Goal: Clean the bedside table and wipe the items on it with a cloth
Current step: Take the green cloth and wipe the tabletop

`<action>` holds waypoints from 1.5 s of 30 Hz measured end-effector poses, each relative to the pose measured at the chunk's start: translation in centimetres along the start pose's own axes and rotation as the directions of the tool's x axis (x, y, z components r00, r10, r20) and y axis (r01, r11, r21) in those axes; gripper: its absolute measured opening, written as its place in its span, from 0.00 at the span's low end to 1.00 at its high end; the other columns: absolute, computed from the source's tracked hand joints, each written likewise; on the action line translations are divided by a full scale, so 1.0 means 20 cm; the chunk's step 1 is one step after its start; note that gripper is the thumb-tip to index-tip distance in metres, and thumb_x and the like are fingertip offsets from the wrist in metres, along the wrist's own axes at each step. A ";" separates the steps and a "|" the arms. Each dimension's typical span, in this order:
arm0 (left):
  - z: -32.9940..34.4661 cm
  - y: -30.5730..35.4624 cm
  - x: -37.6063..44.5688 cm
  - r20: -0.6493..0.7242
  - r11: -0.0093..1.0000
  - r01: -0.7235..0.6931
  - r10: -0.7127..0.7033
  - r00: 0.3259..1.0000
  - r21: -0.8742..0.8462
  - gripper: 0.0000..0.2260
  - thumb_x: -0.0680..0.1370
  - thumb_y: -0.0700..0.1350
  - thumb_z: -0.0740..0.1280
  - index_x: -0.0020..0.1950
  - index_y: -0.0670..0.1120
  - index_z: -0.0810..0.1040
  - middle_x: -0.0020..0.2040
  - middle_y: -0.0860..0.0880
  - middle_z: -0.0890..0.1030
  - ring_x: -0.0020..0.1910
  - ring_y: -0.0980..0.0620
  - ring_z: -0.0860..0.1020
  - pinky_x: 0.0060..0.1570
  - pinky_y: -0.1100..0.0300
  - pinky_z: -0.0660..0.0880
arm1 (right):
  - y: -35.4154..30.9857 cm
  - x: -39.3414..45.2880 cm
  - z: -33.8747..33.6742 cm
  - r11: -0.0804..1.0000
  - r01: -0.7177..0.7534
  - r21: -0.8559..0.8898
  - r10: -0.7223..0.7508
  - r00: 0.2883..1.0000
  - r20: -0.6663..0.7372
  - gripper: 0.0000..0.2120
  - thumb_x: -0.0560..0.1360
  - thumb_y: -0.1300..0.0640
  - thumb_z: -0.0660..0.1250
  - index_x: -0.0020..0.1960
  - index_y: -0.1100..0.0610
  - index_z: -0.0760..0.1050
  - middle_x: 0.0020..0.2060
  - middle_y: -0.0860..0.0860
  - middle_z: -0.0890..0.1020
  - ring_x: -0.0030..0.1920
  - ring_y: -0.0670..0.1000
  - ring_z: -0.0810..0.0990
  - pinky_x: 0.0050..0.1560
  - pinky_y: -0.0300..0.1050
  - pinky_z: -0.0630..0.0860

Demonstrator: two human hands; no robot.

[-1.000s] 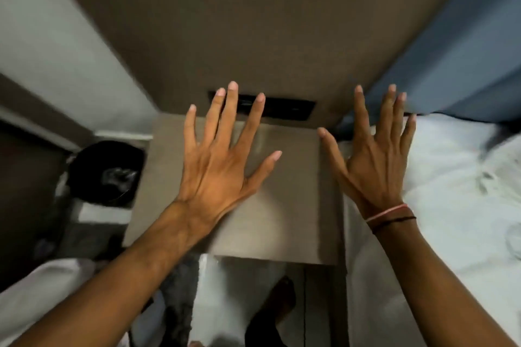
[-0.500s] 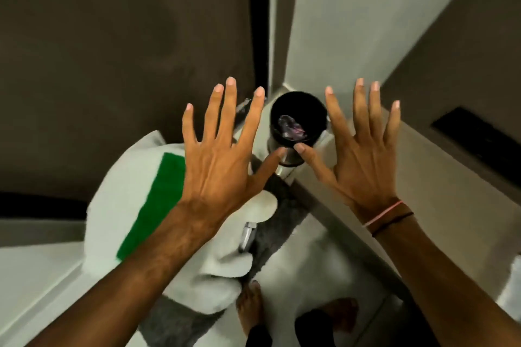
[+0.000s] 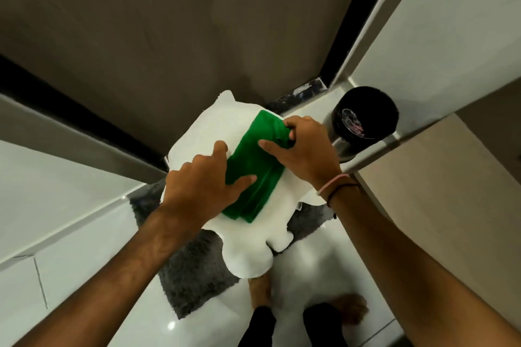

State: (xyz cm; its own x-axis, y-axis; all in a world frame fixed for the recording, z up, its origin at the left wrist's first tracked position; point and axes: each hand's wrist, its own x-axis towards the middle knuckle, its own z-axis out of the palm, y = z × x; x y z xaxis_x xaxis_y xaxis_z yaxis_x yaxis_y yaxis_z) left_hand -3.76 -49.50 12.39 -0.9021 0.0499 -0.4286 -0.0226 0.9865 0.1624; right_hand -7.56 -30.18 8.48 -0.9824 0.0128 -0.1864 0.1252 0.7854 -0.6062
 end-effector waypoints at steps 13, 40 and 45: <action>-0.01 0.13 0.20 0.204 0.939 0.076 -0.007 0.979 -0.334 0.13 0.70 0.46 0.77 0.36 0.47 0.73 0.35 0.49 0.78 0.39 0.48 0.77 0.33 0.59 0.68 | 0.21 0.04 -0.07 0.884 -0.157 0.441 0.195 0.980 -0.043 0.25 0.69 0.62 0.76 0.65 0.59 0.75 0.45 0.48 0.80 0.53 0.53 0.80 0.60 0.41 0.74; 1.67 2.31 -0.32 0.235 0.521 -0.848 0.839 0.490 -0.093 0.24 0.70 0.41 0.77 0.64 0.44 0.72 0.62 0.42 0.73 0.54 0.43 0.79 0.51 0.52 0.79 | 2.39 -1.91 -0.31 -0.127 -0.543 0.830 0.992 -0.059 0.113 0.22 0.74 0.62 0.72 0.66 0.61 0.73 0.59 0.58 0.80 0.53 0.54 0.81 0.54 0.38 0.80; 1.77 2.23 -0.40 0.378 0.198 -0.940 0.878 0.296 0.276 0.28 0.71 0.48 0.76 0.68 0.41 0.76 0.69 0.37 0.76 0.63 0.38 0.78 0.58 0.47 0.78 | 2.20 -1.86 -0.24 0.313 -0.885 0.345 0.913 0.180 -0.367 0.28 0.72 0.61 0.69 0.72 0.59 0.70 0.69 0.60 0.73 0.68 0.62 0.73 0.69 0.60 0.72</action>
State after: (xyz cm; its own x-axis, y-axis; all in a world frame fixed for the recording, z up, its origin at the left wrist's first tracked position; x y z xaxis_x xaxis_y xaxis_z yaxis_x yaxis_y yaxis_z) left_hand 17.82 -0.43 -8.43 -0.1238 0.9393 -0.3199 0.9630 0.1915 0.1897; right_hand 33.74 6.88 -7.52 -0.1131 0.9462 -0.3032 0.9564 0.0210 -0.2914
